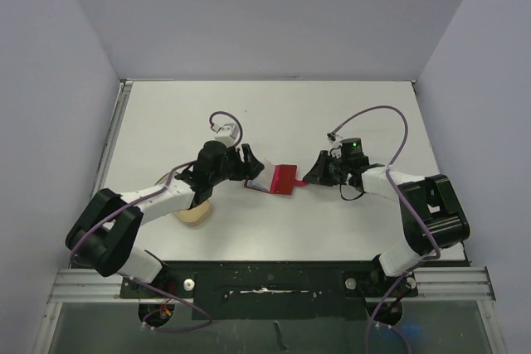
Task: Put the credit cards into the card holder
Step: Open the card holder at the center of the board, then turn over the card slot in the card holder.
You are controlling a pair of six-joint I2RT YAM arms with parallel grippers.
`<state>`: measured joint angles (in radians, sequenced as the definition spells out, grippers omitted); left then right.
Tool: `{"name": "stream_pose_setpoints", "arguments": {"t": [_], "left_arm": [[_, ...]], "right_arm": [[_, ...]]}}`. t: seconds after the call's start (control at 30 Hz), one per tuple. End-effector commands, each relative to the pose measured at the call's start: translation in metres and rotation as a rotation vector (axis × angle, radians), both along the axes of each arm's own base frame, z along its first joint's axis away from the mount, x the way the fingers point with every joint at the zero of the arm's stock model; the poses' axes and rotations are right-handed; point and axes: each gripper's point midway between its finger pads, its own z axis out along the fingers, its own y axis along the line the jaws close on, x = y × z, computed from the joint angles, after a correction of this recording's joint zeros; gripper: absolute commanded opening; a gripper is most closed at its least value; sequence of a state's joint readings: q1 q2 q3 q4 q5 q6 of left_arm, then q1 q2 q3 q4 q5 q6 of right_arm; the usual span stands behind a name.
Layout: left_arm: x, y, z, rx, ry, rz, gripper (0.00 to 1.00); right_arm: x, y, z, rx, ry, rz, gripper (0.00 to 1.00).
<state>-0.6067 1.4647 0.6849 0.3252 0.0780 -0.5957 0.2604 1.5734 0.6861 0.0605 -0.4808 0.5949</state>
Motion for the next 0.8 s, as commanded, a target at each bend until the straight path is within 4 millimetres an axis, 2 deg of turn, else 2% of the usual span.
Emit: {"name": "stream_pose_setpoints", "arguments": {"t": [0.0,0.43,0.77], "left_arm": [[0.016,-0.005,0.007,-0.046,-0.045,0.031,0.62],[0.016,-0.014,-0.023,-0.062,0.009,0.013,0.62],[0.015,-0.020,-0.028,-0.092,0.016,-0.005,0.62]], "right_arm": [[0.011,0.003,0.020,0.030,-0.094,0.014,0.00],[0.012,0.003,0.019,0.033,-0.097,0.012,0.00],[0.013,0.004,0.017,0.034,-0.091,0.014,0.00]]}}
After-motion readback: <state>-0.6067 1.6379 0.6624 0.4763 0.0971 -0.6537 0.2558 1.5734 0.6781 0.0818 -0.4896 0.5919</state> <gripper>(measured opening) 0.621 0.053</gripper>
